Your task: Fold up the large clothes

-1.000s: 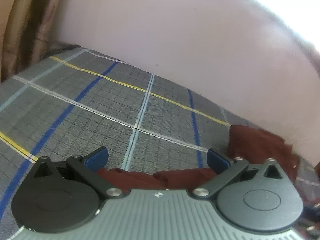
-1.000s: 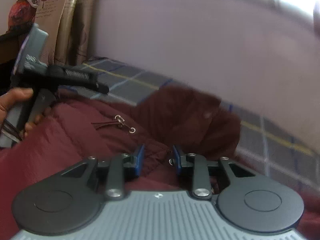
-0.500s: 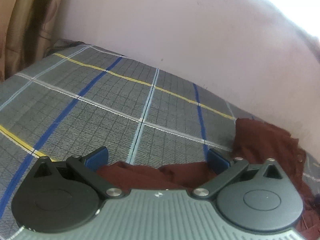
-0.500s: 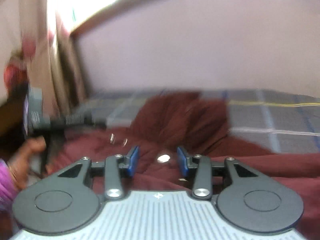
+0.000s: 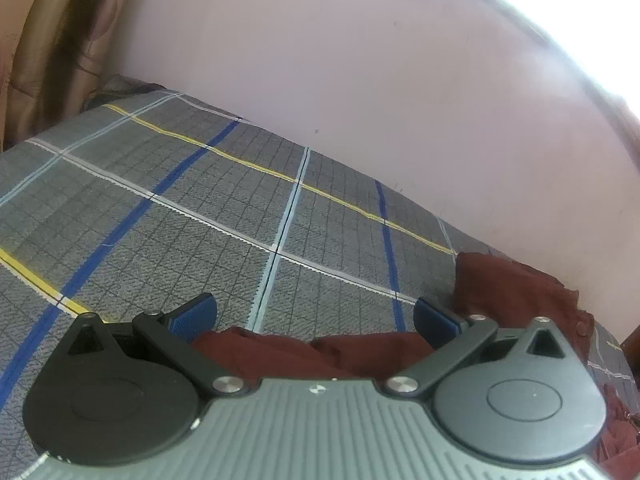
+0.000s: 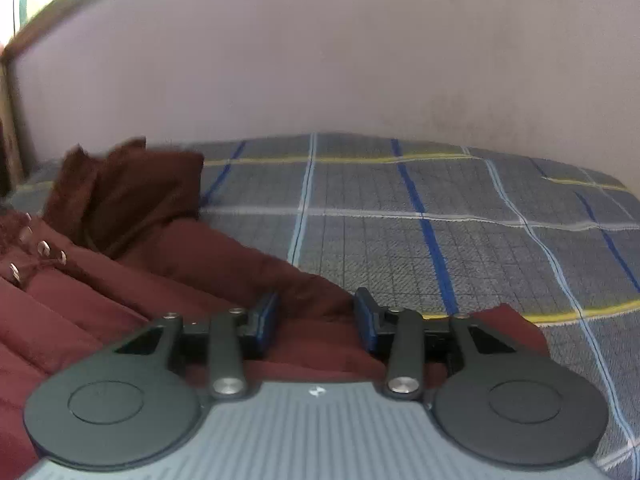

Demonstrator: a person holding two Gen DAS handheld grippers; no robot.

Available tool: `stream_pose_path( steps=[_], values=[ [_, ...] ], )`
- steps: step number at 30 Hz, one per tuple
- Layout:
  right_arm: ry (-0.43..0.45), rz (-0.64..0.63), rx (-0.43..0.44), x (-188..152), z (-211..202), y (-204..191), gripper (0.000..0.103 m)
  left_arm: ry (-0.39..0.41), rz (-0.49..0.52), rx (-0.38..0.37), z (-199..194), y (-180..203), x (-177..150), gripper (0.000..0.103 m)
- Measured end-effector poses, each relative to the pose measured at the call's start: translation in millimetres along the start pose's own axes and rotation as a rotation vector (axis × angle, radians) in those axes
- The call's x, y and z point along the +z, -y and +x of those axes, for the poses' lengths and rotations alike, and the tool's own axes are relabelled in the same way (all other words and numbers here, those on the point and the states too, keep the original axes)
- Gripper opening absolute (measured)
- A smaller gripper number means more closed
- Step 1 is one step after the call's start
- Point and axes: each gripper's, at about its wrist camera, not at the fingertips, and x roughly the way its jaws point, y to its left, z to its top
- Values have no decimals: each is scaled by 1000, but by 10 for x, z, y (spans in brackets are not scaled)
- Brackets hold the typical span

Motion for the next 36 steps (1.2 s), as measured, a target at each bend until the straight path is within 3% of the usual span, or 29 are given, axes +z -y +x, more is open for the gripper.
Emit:
stream_pose_path(
  steps=[5,8,10,11,12,14,17,21,26,28,31,34,35,36],
  values=[
    [-4,-17,-40,-26,80,-23,42,-28,-11,-6,36,-12,41,103],
    [-3,26,-23,6,-31,44,46,-86,-45,-66,-150,-26,209,100],
    [94,80,-50,22,-344,83,48,-27,-110,-210,-524,-119,303,103],
    [177,107,-23,26,-587,108,57,-3,-125,-264,-728,-180,358,103],
    [252,130,28,28,-840,122,63,8,-127,-275,-890,-232,404,103],
    [350,135,126,-4,-1248,91,86,2,-101,-277,-1183,-371,484,103],
    [420,74,228,-188,-1669,-95,93,-63,11,-251,-1393,-544,444,103],
    [375,35,333,-542,-1855,-343,93,-189,122,-185,-1356,-776,139,103],
    [303,29,357,-798,-1849,-507,93,-355,-39,-346,-998,-1173,-151,102],
    [282,42,348,-830,-1829,-496,93,-330,-54,-413,-961,-1226,-178,103],
    [252,63,329,-824,-1775,-496,93,-381,-128,-559,-794,-1281,-195,101],
    [240,104,331,-816,-1739,-476,93,-386,-74,-573,-709,-1166,-191,99],
    [242,118,338,-823,-1749,-486,93,-375,-67,-570,-711,-1118,-214,95],
    [245,126,351,-812,-1742,-513,93,-365,-77,-556,-726,-1095,-245,76]
  ],
)
